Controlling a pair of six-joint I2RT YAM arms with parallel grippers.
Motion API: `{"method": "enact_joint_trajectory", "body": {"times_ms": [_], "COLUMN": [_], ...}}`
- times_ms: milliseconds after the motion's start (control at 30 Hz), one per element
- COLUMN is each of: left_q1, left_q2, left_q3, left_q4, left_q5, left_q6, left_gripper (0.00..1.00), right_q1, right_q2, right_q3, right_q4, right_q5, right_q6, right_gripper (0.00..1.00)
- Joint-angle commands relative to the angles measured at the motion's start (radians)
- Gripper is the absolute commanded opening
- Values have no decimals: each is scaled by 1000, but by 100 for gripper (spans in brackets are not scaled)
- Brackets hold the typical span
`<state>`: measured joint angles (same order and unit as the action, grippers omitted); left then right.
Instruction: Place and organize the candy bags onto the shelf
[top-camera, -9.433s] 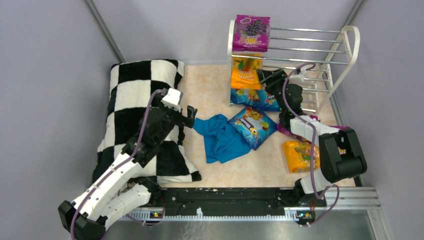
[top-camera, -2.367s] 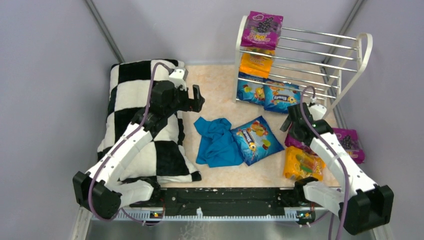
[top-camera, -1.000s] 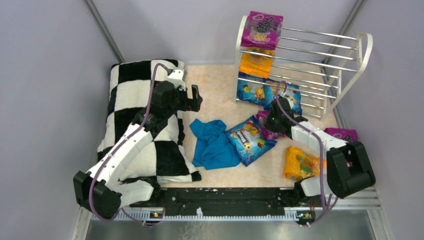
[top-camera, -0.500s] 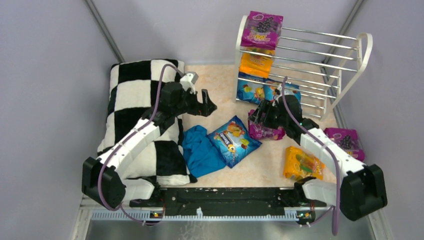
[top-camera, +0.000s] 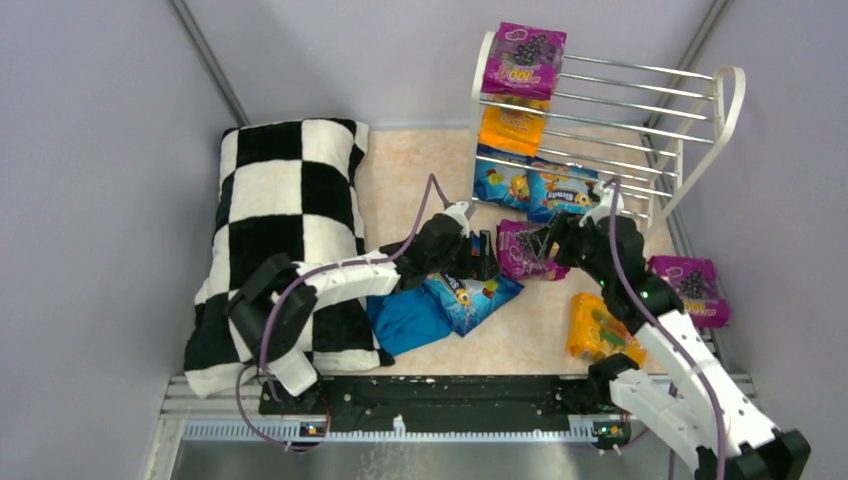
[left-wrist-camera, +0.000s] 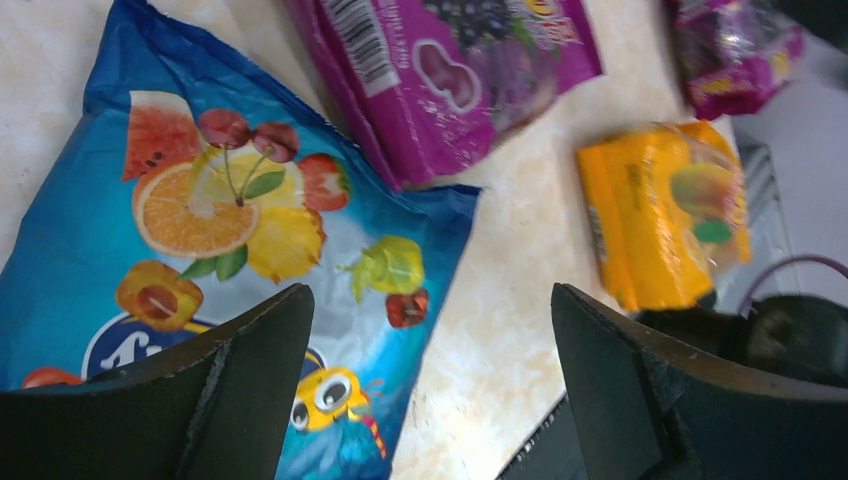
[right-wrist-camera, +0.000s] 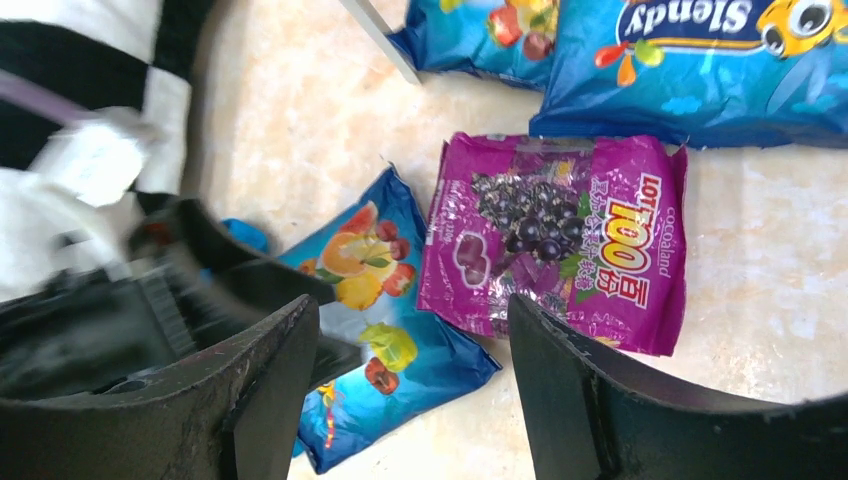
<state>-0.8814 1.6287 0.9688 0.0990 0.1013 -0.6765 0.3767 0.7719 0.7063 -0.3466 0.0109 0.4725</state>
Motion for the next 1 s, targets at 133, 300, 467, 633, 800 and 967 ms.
{"method": "enact_joint_trajectory", "body": {"times_ms": [133,300,467,633,800,967], "left_q1": [-7,-4,-1,2,10,11], "left_q2": [251,353,403,381,318,200], "left_q3": [191,285,344,347,414,438], "left_q4": [158,129,104,86,-29,-190], "left_q5": [-66,-86,-49,-42,-18,-28], "left_q6": [-79,-62,-57,-24,78,224], "left_gripper": [88,79,54,22,0,0], "right_q1": [-3,-2,-1,-2,-1,-1], "right_q2": [-346,-413,-395,-395,-363,-302], "right_q3": [-28,-6,25,28,25,19], "right_q4": [-136,-162,-214,-226,-224,-213], "right_q5": [48,-21,-99,-110,-127,-173], "right_q6": [-25,-15,-17,-13,-14,-23], "right_gripper": [69,69,68,68,68,69]}}
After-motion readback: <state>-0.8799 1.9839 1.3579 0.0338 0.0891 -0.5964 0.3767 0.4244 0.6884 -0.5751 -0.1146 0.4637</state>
